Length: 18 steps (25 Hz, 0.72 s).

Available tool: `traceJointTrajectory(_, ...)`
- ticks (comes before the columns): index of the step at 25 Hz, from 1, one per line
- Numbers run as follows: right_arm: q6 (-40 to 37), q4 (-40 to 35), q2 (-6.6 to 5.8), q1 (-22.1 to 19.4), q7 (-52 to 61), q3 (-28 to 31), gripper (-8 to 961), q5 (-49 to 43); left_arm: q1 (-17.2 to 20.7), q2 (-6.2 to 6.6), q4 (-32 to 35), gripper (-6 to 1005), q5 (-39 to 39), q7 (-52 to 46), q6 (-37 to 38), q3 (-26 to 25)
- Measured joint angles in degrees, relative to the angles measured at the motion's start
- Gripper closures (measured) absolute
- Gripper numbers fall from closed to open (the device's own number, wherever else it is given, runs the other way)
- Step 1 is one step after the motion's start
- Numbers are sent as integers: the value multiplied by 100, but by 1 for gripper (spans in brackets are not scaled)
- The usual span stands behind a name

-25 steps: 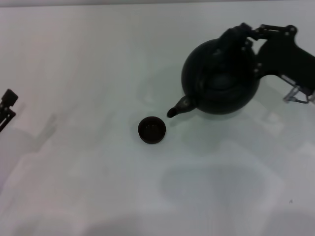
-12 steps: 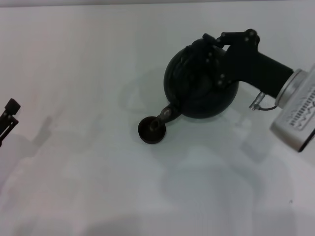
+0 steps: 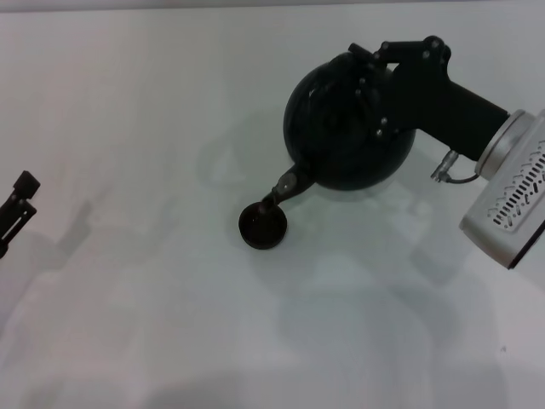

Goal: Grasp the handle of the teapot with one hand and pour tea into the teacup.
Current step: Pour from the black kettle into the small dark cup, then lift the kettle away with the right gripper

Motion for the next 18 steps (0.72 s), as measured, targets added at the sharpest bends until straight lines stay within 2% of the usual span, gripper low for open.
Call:
traceJointTrajectory(8,11,-41,0,-48,-694,-48,847,325,-23,3,1,137,-22,0,0,0)
traceJointTrajectory(18,-1,-98,-12,-132,-989,-64,852,331,-99,8,-5,137,-29,-9,67,0)
